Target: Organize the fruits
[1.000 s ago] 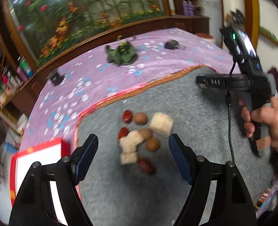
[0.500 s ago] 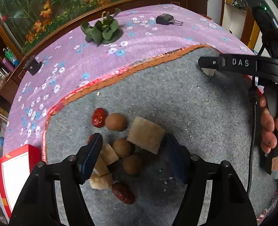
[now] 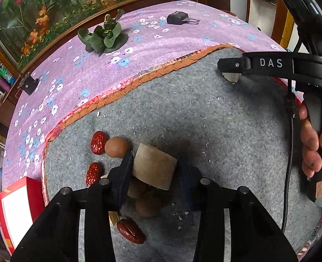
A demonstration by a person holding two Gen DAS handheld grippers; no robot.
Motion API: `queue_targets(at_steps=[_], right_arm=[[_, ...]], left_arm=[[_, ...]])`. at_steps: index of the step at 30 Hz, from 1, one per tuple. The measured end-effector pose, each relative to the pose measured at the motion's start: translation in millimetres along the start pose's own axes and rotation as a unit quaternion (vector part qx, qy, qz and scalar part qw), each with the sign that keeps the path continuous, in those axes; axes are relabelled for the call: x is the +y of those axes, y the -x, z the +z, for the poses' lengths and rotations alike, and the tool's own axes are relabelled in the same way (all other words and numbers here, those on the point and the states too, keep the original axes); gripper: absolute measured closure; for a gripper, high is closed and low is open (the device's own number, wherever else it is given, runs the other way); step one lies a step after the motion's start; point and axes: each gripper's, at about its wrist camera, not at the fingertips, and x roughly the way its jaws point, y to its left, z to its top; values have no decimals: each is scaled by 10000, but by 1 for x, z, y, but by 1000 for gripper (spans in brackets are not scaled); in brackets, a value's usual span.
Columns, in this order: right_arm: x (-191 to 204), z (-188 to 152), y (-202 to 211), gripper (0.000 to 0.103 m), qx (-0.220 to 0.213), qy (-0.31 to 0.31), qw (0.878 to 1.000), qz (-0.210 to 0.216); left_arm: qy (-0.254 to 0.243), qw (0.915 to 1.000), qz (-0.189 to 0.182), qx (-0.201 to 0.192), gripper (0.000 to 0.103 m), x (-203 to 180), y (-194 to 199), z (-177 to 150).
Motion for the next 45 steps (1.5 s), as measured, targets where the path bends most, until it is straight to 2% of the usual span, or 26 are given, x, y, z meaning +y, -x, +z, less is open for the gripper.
queue_targets(at_steps=[3,7,11,13,16,20,24,29,33,36,39,42,45], right_arm=[[1,2,6,73,-130,15,9997,208],[5,4,14,73,-246,5,9966,790],[13,5,25,73,-521,175,9941,937],[16,4,29,73,-624,205,9926,1022],[20,4,33,74,-772,277,9909,1064],[23,2,37,74,-969,422,9890,1038],[22,-1,33,74,-989,533,9889,975],[17,-6,36,73,-778,303,9918,964],[52,-22,65,74,-680,484,9867,1395],[100,-44,83,74,-708,856,9760,1871],[155,-71,79,74,-507,1228,9645,2282],[200,-96,68,74,-184,1422,9529,2674],[234,-117,63,74,-15,1767,9449,2754]], left_arm=[[83,9999,-57,-112,66,-1,9,-2],[325,9982,-59,-502,65,2,40,-9],[659,9931,19,-972,65,16,84,-29],[816,9902,169,-1124,65,25,103,-44],[1135,9839,462,-1298,65,47,131,-76],[1538,9764,714,-1338,65,71,152,-119],[1875,9696,741,-1387,65,90,163,-149],[2065,9630,666,-1602,65,106,173,-172],[2171,9583,657,-1740,65,121,174,-187],[2301,9546,570,-1802,65,133,171,-198],[2437,9512,590,-1798,65,147,170,-213],[2552,9482,768,-1732,65,164,167,-230],[2799,9413,900,-1660,65,185,166,-249]])
